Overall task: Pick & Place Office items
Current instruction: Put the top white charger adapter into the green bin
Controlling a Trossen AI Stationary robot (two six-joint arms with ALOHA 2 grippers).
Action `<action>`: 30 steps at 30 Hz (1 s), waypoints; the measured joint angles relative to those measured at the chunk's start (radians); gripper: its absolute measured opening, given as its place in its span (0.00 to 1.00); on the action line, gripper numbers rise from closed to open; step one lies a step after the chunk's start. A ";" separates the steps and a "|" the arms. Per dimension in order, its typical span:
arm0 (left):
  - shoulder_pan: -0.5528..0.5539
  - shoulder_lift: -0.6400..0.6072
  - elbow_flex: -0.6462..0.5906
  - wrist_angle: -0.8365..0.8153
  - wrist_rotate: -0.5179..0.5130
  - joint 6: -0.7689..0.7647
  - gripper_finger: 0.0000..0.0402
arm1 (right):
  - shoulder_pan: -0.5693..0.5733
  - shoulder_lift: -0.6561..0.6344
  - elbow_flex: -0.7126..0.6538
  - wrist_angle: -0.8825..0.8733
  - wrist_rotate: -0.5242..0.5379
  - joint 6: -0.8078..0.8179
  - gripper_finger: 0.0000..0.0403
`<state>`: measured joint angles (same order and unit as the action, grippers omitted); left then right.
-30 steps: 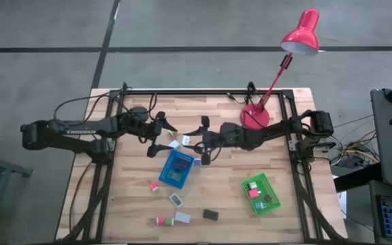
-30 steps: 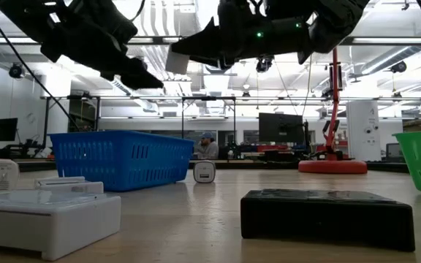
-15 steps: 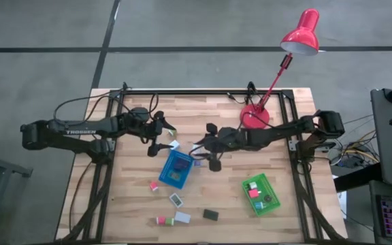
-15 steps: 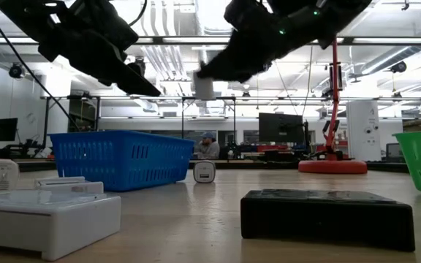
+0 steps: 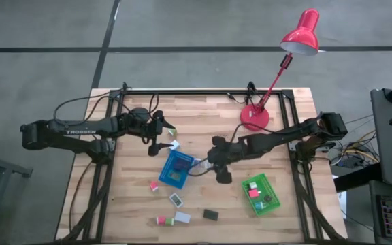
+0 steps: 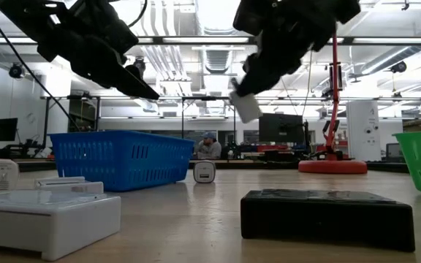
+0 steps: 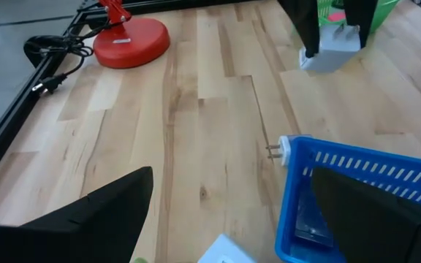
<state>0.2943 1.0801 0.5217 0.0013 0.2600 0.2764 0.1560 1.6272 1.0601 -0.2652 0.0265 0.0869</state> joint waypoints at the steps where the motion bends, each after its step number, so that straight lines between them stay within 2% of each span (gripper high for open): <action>1: 0.000 0.000 0.000 0.000 0.000 0.000 0.94 | 0.007 0.000 0.008 -0.026 0.000 0.010 0.44; 14: 0.000 0.000 0.001 -0.003 0.000 0.000 0.94 | 0.063 0.005 0.141 -0.434 -0.028 0.140 0.44; 30: 0.000 0.000 0.002 -0.003 -0.003 0.008 0.94 | 0.122 0.002 0.114 -0.655 -0.114 0.310 0.44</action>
<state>0.2943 1.0805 0.5232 -0.0013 0.2573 0.2840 0.2778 1.6295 1.1745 -0.9203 -0.0872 0.3973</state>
